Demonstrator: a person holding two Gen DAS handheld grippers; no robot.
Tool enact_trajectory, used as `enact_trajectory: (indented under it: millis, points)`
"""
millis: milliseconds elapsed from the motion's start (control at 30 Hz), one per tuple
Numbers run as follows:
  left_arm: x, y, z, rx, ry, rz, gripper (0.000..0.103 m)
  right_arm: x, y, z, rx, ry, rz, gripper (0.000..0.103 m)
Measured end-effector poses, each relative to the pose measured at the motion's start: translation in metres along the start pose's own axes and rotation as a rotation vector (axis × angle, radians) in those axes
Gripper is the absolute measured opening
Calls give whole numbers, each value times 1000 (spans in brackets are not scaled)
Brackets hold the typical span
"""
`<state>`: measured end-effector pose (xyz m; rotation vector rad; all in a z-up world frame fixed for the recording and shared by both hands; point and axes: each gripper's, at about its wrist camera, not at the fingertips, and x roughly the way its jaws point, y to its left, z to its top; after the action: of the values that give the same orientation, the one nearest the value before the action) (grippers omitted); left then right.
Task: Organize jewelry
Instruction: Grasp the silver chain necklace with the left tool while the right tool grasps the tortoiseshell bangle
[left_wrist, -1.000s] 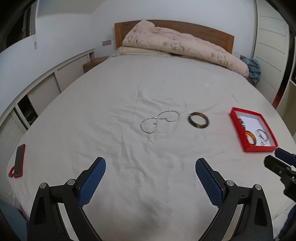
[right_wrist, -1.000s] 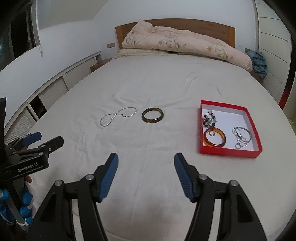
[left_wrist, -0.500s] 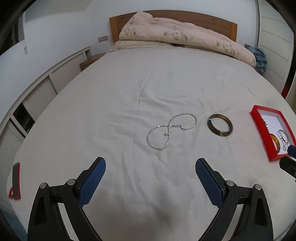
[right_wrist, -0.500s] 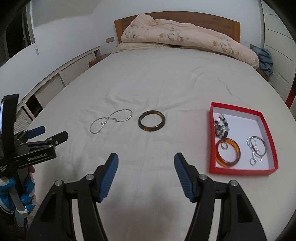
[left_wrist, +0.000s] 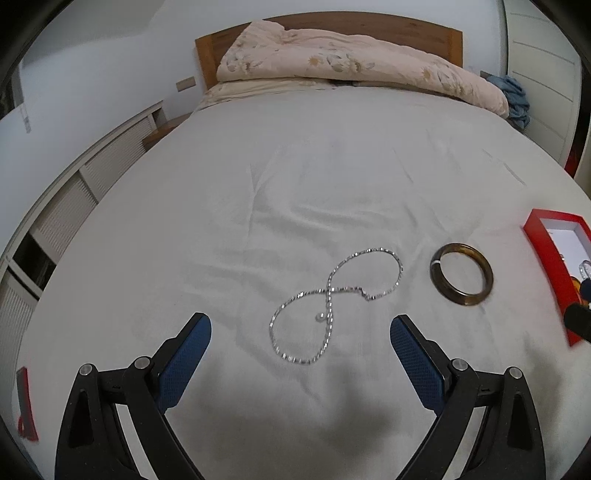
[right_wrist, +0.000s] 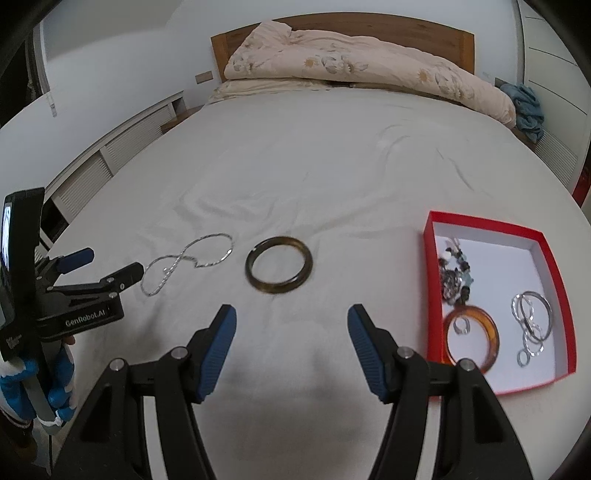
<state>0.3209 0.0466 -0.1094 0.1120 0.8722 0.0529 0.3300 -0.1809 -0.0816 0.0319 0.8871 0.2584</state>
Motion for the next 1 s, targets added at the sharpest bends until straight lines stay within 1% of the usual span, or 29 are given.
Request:
enact_trajectory:
  millis: [200, 433, 833, 867, 933, 1000]
  points:
    - [20, -2, 9, 15, 4, -4, 97, 21, -5, 15, 8, -11, 1, 61]
    - [39, -2, 15, 21, 19, -15, 97, 48, -8, 29, 8, 1, 13, 61]
    - [60, 5, 13, 20, 49, -82, 97, 88, -11, 39, -10, 57, 13, 60]
    - [62, 6, 12, 21, 51, -89, 97, 90, -11, 39, -13, 62, 18, 59]
    - [64, 6, 11, 26, 56, -98, 97, 94, -10, 39, -22, 71, 20, 51]
    - [68, 7, 12, 33, 64, -114, 97, 100, -9, 40, -26, 89, 24, 46]
